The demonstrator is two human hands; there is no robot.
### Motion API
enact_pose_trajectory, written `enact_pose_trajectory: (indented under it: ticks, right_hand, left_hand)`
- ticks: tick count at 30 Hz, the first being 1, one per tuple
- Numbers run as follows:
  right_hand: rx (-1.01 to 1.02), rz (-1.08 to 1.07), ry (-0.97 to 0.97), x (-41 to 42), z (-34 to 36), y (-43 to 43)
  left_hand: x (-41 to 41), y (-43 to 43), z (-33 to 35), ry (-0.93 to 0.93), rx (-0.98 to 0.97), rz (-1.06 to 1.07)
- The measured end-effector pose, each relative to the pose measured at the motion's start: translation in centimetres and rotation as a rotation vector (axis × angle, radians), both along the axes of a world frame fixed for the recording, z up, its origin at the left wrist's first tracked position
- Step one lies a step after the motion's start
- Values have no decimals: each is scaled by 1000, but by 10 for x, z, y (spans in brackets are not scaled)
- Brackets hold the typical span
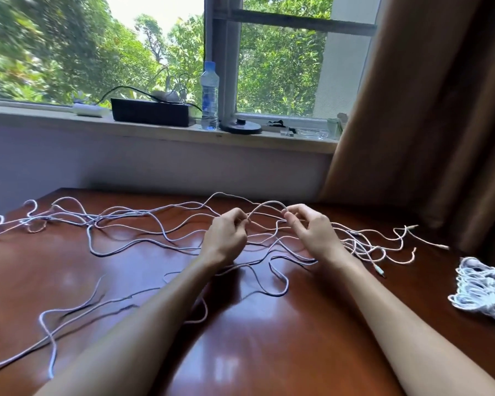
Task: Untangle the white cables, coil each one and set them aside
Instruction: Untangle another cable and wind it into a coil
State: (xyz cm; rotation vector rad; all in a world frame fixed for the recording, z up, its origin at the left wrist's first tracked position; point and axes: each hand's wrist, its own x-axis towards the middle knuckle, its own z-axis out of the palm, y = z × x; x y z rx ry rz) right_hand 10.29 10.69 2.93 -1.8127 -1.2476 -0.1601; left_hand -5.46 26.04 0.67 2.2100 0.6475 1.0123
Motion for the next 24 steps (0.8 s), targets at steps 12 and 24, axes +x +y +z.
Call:
enact_pose_trajectory:
  ticks: [12, 24]
  right_hand:
    - [155, 55, -36, -24, -3, -17]
    - [60, 169, -117, -30, -5, -17]
  left_hand:
    - [-27, -18, 12, -93, -225, -249]
    - [-30, -25, 26, -462, -1055, -655]
